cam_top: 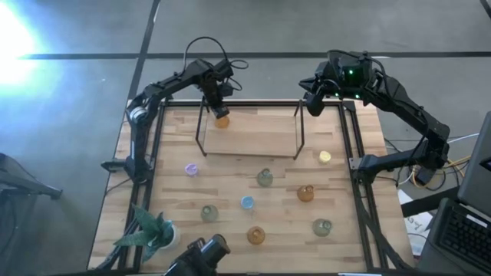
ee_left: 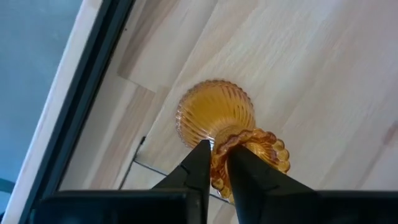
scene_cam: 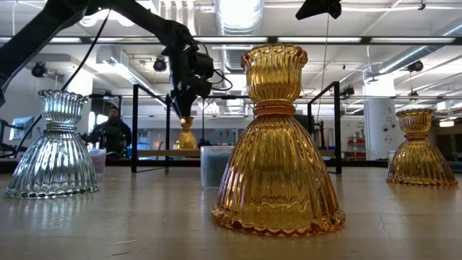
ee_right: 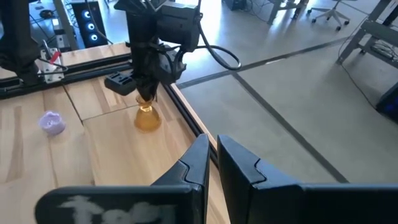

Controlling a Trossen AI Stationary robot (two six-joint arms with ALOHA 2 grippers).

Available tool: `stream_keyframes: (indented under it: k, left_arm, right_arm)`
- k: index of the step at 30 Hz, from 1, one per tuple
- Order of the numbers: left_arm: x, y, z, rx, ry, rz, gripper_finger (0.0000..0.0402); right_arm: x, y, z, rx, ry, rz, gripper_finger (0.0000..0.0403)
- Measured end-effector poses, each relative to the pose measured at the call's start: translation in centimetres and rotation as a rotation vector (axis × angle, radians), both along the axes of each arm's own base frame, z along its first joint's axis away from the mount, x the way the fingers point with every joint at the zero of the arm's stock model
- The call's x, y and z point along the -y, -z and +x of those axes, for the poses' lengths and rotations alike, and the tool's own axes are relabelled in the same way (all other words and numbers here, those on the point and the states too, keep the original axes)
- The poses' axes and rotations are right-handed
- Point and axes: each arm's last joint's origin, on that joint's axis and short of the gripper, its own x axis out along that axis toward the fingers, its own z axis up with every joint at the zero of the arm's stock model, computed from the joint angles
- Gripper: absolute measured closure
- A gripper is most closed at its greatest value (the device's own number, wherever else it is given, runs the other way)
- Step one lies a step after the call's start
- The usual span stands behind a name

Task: Pick & Place candle stick holders
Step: Put the top left yellow glass candle holder on the shelf, then adjust the shelf on the table

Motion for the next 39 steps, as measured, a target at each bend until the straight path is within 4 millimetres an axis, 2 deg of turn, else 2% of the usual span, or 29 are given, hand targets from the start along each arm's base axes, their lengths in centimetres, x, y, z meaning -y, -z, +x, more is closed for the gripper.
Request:
stream_keyframes:
  k: [9, 15, 27, 32, 39]
  left_arm:
    - [0.0, -0.1, 0.1, 0.006, 0.006, 0.005, 0.0327]
    - [-0.2, -0.9, 0.1, 0.009, 0.000, 0.031, 0.0315]
    - [0.2, -2.8, -0.3, -0.005, -0.025, 0.016, 0.0212]
    - [0.4, -5.1, -0.8, -0.017, -0.039, 0.110, 0.0183]
    - [1.4, -11.0, -2.1, 0.110, -0.067, 0.269, 0.0172]
  right_arm:
    - [0.0, 0.0, 0.0, -0.001, 0.000, 0.000, 0.0376]
    - [0.0, 0.0, 0.0, -0.001, 0.000, 0.000, 0.0376]
    - [0.0, 0.0, 0.0, -0.001, 0.001, 0.000, 0.0376]
    - [0.0, 0.0, 0.0, 0.001, 0.002, 0.003, 0.0376]
    - [0.0, 0.0, 0.0, 0.005, 0.009, 0.009, 0.0376]
